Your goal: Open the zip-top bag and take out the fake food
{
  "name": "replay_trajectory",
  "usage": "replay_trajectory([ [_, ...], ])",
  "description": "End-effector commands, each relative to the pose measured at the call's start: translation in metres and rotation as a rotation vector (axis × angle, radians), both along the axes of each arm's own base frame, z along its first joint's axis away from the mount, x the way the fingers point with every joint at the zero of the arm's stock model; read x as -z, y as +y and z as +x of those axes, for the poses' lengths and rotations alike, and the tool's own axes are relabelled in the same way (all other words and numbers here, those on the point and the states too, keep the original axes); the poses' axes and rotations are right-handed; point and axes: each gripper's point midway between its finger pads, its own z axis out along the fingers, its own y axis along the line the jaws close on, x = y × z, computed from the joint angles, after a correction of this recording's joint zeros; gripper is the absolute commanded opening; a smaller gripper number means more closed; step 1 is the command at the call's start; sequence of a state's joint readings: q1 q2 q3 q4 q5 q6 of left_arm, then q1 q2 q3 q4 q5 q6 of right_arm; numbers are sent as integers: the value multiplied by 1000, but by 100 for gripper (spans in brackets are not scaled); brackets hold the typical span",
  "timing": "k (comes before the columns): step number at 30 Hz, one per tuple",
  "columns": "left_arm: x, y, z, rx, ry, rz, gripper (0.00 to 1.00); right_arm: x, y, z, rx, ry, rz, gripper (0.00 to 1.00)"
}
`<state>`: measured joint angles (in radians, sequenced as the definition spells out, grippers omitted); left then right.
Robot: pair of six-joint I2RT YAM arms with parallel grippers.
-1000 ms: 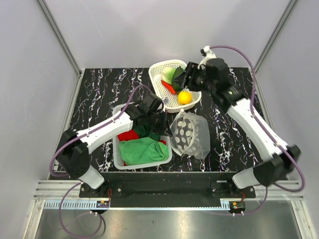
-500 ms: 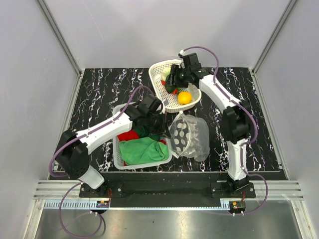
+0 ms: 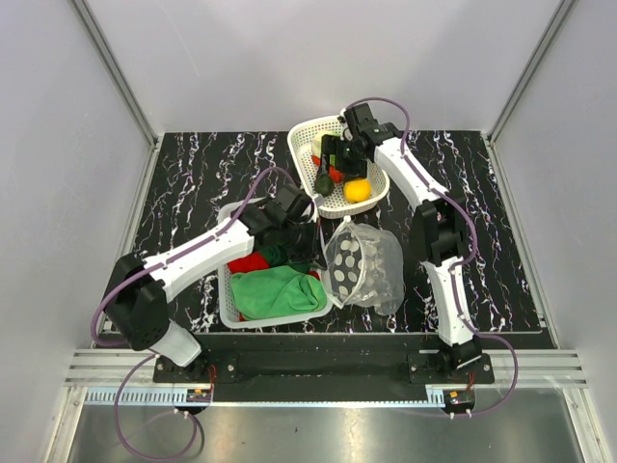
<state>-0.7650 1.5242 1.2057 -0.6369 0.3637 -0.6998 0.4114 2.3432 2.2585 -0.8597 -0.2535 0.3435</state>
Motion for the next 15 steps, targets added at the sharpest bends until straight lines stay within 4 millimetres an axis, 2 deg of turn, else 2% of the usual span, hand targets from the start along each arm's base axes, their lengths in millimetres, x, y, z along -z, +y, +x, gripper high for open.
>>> replay_trajectory([
  [1, -42, 0, 14, -28, -133, -8, 0, -42, -10, -2, 11, -57, -19, 91],
  [2, -42, 3, 14, -40, -141, 18, 0, -55, -14, -6, 28, -60, -21, 92],
  [6, -53, -4, 20, -54, -167, 46, 0, -82, -47, -19, 164, -59, -121, 94],
  [7, -56, -5, 22, -63, -180, 54, 0, -82, -57, -31, 189, -26, -159, 94],
  [8, -66, -12, 22, -57, -193, 42, 0, -98, -63, -40, 216, -33, -155, 95],
  [9, -65, -16, 23, -57, -192, 46, 0, -102, -77, -44, 255, -46, -200, 95],
  [10, -67, -18, 24, -58, -201, 52, 0, -97, -87, -56, 272, -11, -235, 96],
  [11, -77, -26, 24, -53, -219, 35, 0, -116, -95, -67, 293, -40, -231, 97],
  [12, -72, -31, 26, -51, -212, 48, 0, -120, -107, -72, 327, -49, -257, 98],
  [13, -71, -33, 26, -50, -211, 61, 0, -113, -118, -84, 356, -16, -284, 99],
  [14, -71, -39, 24, -42, -212, 65, 0, -133, -128, -96, 386, -52, -273, 99],
  [15, -71, -46, 28, -41, -213, 70, 0, -138, -142, -103, 427, -62, -298, 100],
])
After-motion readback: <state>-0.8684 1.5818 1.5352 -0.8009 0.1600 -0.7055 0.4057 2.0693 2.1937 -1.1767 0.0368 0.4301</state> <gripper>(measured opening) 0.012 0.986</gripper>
